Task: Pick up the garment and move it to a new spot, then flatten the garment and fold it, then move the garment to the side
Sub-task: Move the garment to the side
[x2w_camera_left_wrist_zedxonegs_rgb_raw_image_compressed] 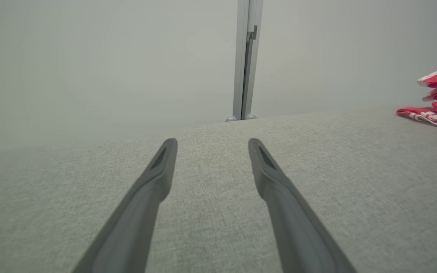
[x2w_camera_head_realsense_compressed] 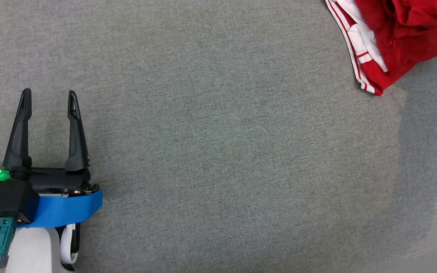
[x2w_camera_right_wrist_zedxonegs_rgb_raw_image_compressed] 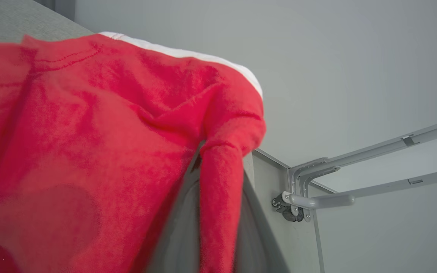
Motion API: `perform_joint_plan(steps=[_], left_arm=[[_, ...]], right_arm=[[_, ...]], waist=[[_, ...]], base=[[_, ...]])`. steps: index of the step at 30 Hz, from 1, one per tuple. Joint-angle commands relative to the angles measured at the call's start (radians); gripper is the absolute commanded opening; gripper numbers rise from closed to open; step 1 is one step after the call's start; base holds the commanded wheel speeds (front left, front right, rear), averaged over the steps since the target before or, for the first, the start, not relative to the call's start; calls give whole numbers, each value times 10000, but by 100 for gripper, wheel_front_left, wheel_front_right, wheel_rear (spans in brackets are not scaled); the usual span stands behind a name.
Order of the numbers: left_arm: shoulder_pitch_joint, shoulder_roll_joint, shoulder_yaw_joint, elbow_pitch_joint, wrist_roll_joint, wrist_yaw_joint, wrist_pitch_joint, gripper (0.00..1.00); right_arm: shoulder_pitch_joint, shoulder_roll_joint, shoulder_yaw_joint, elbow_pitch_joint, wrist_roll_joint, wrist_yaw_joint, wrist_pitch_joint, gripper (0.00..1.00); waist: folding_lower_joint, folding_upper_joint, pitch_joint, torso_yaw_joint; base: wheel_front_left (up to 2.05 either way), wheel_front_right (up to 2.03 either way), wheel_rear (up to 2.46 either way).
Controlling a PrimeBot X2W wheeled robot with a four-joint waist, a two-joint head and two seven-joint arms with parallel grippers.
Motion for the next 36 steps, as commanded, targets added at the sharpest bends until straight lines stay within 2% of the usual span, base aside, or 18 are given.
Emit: perform_joint_plan(steps=[1, 9, 11, 18, 24, 26, 31, 36], left_arm=[[-171, 57, -37, -82, 54, -10, -40, 100], [-279, 135, -118, -289, 49, 15, -40, 100], [-271, 141, -124, -236, 11, 15, -40, 100], [-9, 73, -10, -103, -98, 135, -40, 100], [291, -93, 66, 96, -207, 246, -40, 100], [468, -146, 146, 139, -274, 311, -40, 100], [1134, -305, 368, 324, -386, 433, -39, 100], [1633, -417, 547, 579, -483, 478, -40, 100]], right_arm=[[-222, -55, 54, 86, 61, -5, 15, 0], [-584, 184, 505, 464, 358, -4, -42, 0], [-585, 290, 456, 699, 409, -4, 5, 99], [-748, 435, 273, 1295, 140, -4, -362, 100], [-585, 559, -331, 1763, -470, -4, -658, 100], [-357, 785, -654, 1648, -517, -4, -708, 100], [951, 1381, -1827, -247, -694, -4, -721, 100], [2613, 2056, -2487, -2135, -1009, -4, -723, 100]], waist=[[0, -2, 39, -37], [0, -2, 290, -152], [0, -2, 265, -123], [0, -2, -192, -47], [0, -2, -1114, 148], [0, -2, -1469, 222], [0, -2, -2450, 451], [0, -2, -3162, 753]], base=[[0, 0, 0], [0, 0, 0], [0, 0, 0], [0, 0, 0], [0, 0, 0], [0, 0, 0], [0, 0, 0], [0, 0, 0]])
